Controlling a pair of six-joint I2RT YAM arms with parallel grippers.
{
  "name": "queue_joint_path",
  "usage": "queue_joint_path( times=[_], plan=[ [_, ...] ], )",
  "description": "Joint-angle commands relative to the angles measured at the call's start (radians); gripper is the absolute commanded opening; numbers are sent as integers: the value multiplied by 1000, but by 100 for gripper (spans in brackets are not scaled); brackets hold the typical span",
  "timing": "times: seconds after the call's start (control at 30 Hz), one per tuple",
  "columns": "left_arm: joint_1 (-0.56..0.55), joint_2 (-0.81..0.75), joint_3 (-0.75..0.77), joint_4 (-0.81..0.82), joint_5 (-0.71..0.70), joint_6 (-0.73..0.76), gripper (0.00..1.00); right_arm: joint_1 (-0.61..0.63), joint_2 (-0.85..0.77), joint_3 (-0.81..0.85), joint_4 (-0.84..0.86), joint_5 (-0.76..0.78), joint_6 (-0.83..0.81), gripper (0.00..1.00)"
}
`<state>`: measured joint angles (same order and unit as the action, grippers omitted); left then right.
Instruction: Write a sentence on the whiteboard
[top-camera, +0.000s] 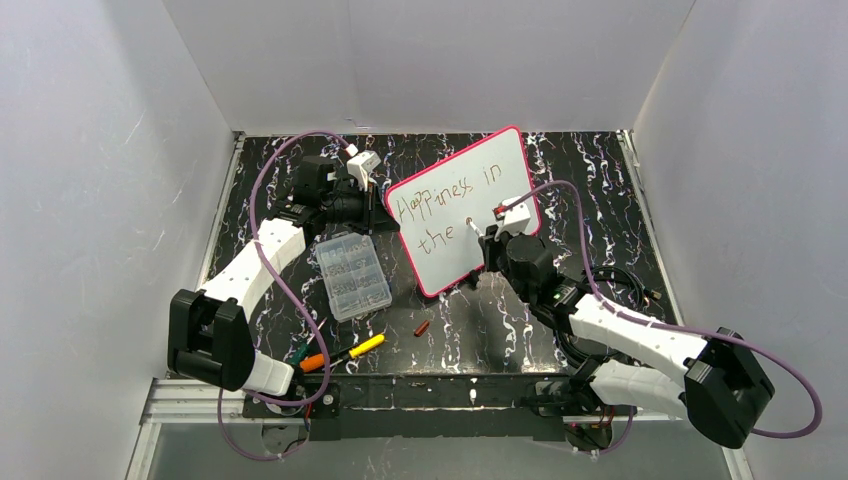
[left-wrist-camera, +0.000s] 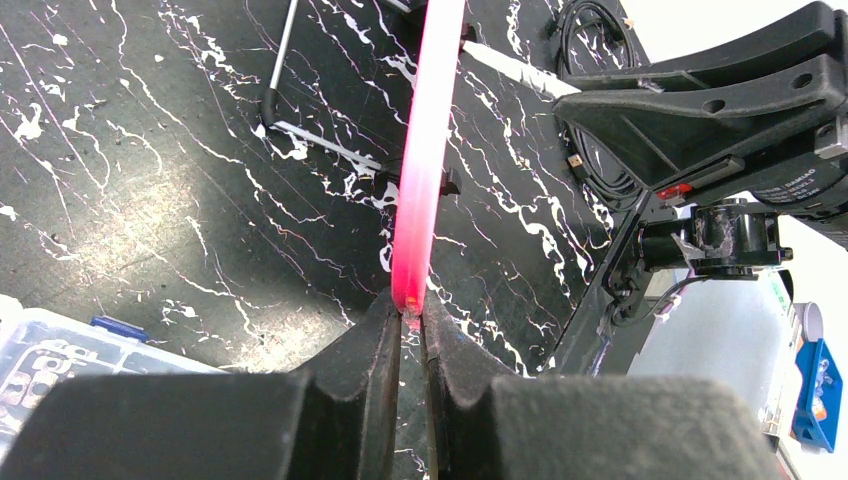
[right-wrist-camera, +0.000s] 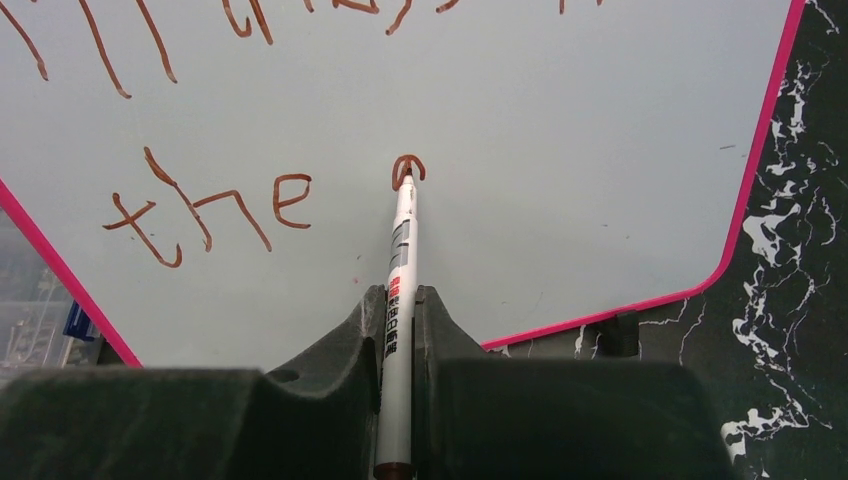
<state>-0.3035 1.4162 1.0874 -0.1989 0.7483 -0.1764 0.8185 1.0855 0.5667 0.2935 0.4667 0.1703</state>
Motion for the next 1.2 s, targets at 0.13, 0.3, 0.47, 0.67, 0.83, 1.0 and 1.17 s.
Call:
queue_joint_path(
  times=[0.13, 0.3, 0.47, 0.67, 0.83, 1.0, 1.17],
  plan=[
    [-6, -32, 14, 12, 51, 1, 0, -2, -35, -34, -11, 6, 39, 1],
    [-6, -32, 12, 12, 49, 1, 0, -2, -35, -22, -14, 39, 28, 1],
    [-6, -32, 12, 12, 49, 2, 0, -2, -60, 0, 6, 75, 9, 1],
    [-6, -33, 12, 12, 49, 1, 0, -4, -44, 38, 33, 82, -34, 1],
    [-6, -31, 12, 12, 49, 2, 0, -4, -8, 52, 58, 66, -53, 1],
    [-6, -29, 13, 12, 49, 1, 0, -4, 15, 61, 68, 79, -63, 1],
    [-6, -30, 14, 13, 49, 1, 0, -4, 33, 49, 55, 76, -55, 1]
  ],
)
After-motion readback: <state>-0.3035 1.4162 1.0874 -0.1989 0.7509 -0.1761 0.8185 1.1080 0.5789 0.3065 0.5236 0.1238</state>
